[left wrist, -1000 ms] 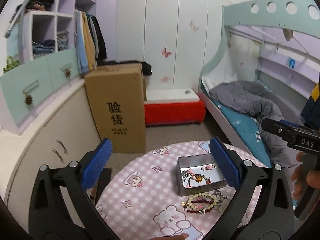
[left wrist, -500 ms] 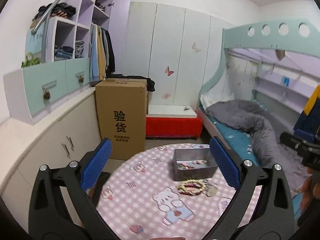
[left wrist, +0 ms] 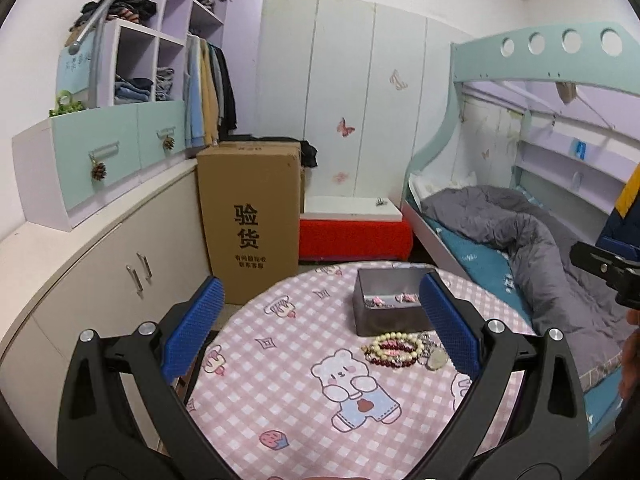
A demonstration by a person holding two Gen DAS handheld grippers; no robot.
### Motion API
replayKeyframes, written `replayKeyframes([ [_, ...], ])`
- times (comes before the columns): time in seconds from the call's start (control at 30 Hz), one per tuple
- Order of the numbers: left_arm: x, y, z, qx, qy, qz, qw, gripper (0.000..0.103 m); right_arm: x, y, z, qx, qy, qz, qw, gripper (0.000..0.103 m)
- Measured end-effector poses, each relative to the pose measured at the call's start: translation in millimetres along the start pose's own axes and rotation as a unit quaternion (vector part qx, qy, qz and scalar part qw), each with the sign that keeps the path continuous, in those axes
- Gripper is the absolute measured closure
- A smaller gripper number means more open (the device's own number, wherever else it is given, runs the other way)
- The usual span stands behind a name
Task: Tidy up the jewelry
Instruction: 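Move both grippers toward the bracelets and jade pendant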
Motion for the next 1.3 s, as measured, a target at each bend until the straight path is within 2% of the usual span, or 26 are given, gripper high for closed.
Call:
replayKeyframes([
  [0.2, 7.0, 25.1, -20.5, -0.034, 0.008, -0.004, 0.9994, 0.007, -0.8, 29.2, -25.1, -0.032, 0.006, 0.025, 0.999, 0.008],
  [0.33, 9.5, 42.2, -35.3, -0.057, 0.013, -0.005, 0.9983, 0.007, -10.8, 52.8, -54.9, -0.074, 0.003, 0.049, 0.996, 0.008],
  [0.5, 3.4, 68.9, -59.6, -0.099, 0.002, 0.002, 0.995, 0.007, -33.4, 96.5, -100.4, -0.144, -0.001, 0.089, 0.986, 0.01],
  [0.6, -1.9, 82.9, -73.8, -0.123, -0.004, 0.01, 0.9923, 0.007, -45.1, 120.7, -120.9, -0.178, 0.002, 0.109, 0.978, 0.018],
  [0.73, -9.4, 96.0, -89.5, -0.148, -0.007, 0.019, 0.9888, 0.007, -54.5, 147.7, -139.5, -0.207, 0.012, 0.125, 0.97, 0.036],
  [0.87, -13.0, 101.7, -98.4, -0.161, -0.006, 0.024, 0.9867, 0.007, -58.6, 165.6, -146.0, -0.214, 0.021, 0.127, 0.968, 0.039],
  [1.0, -13.3, 105.9, -102.8, -0.169, -0.002, 0.024, 0.9852, 0.007, -58.4, 175.8, -143.1, -0.205, 0.013, 0.116, 0.972, 0.041],
  [1.1, -11.0, 108.3, -103.5, -0.172, 0.003, 0.023, 0.9848, 0.007, -58.2, 178.4, -142.9, -0.202, -0.012, 0.105, 0.974, 0.059],
  [1.17, -9.7, 109.8, -103.8, -0.173, 0.005, 0.022, 0.9846, 0.007, -57.9, 177.2, -144.6, -0.201, -0.017, 0.113, 0.973, 0.059],
  [1.3, -5.5, 117.2, -107.1, -0.177, 0.012, 0.021, 0.984, 0.007, -53.4, 169.1, -151.1, -0.201, -0.021, 0.114, 0.973, 0.081],
])
Point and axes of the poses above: each gripper's, at about its wrist camera, not at the fingertips, and y roughly the way its jaws point, x to its right, z to its top, the point moved 9 cm from there along y, roughly the way its jaws point, and after that the axes turned 13 degrees about -y, right-handed, at the moved point
